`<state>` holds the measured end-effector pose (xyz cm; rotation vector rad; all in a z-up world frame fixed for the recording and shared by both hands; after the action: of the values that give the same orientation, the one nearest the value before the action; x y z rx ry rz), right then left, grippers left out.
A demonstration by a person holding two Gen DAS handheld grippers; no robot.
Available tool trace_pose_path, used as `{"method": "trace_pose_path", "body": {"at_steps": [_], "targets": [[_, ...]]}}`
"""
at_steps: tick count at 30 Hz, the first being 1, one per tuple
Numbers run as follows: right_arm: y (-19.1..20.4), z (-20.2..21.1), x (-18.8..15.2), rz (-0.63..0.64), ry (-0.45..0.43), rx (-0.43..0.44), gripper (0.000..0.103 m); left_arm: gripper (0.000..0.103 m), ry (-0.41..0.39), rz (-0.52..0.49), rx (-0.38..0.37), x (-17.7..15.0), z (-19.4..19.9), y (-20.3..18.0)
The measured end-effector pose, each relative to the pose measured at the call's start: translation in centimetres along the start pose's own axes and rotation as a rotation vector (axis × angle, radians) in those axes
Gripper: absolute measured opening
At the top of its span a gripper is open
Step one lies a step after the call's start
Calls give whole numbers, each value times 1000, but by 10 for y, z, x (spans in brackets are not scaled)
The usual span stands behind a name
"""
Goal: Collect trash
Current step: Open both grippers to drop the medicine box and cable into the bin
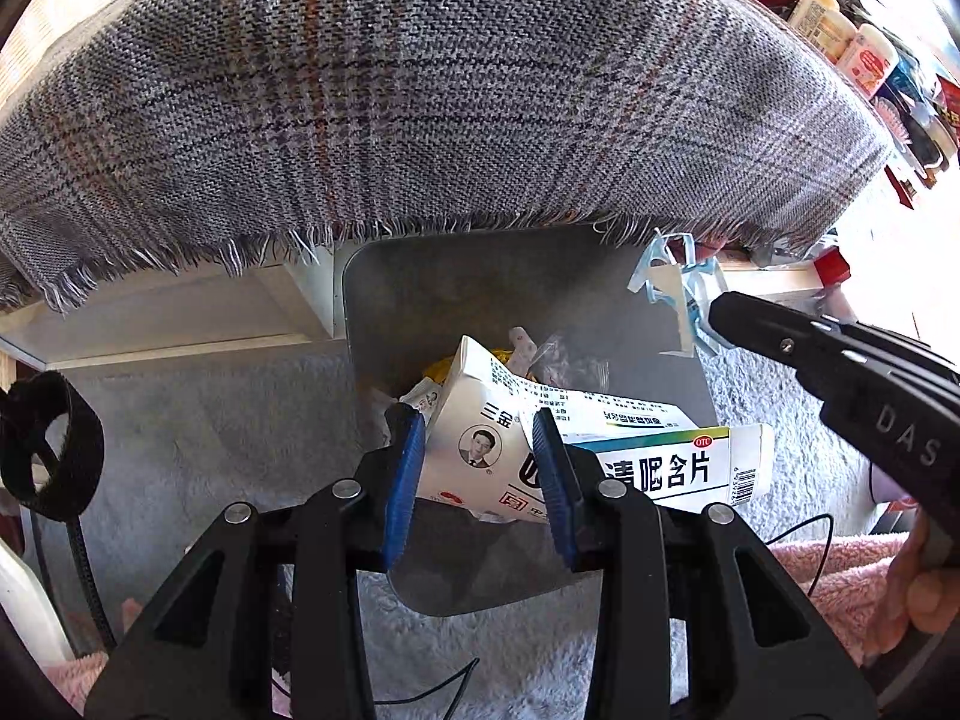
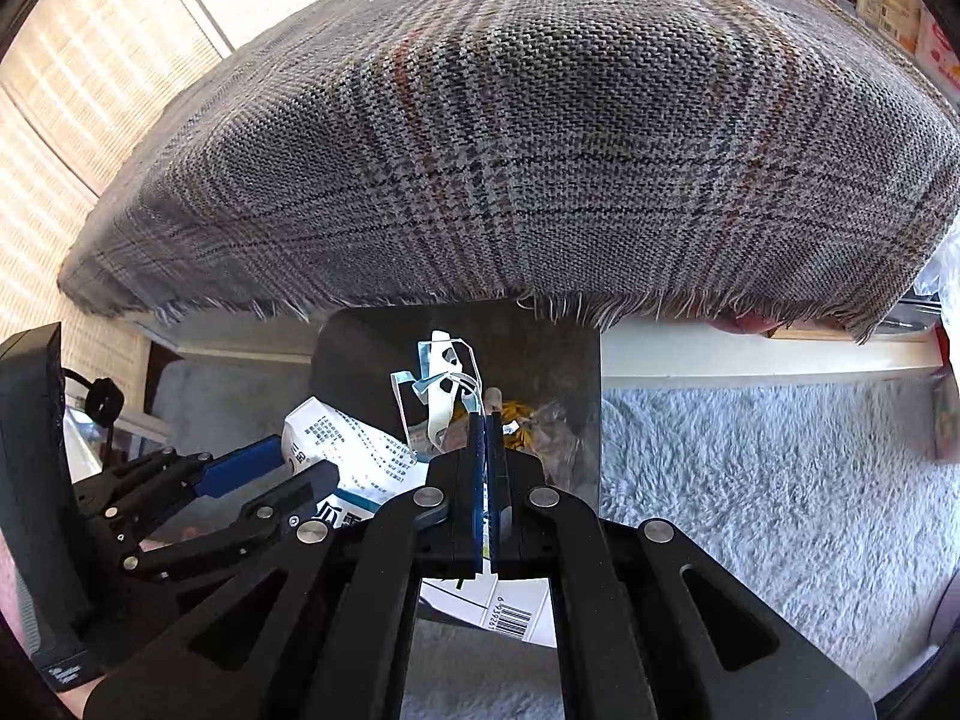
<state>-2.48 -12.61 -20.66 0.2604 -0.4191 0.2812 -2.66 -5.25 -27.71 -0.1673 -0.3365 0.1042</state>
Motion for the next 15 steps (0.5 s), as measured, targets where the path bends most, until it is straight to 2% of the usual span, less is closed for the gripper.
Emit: {"method": "trace_pose_path", "body": {"at_steps": [4, 6, 8, 12, 13, 15], "targets": [[-5, -5, 1, -24, 11, 5, 6, 36, -2, 3, 18, 4, -1, 0], [-5, -6, 3, -29, 10, 16, 6, 53, -14, -5, 37, 5, 2, 1], [-5, -6, 4, -29, 11, 12, 7, 61, -31, -14, 51, 7, 5, 2], [-10, -6, 5, -44, 19, -7, 8, 70, -33, -6, 53, 8, 7, 3], [-11, -5, 5, -48, 18, -10, 13, 72, -35, -3, 55, 8, 7, 4], [-14, -3, 5, -54, 10, -20, 57, 75, -37, 1, 58, 7, 9, 7]]}}
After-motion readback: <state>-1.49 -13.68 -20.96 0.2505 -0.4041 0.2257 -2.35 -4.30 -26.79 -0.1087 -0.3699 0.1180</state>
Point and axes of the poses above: each gripper's, at about its wrist camera, not at the fingertips, and z roughly against the way its jaws point, y to its left, x to its top, the point moved 7 cm from there along -z, roughly the way its jaws point, and after that the axes turned 11 degrees about z, right-handed, at the moved point
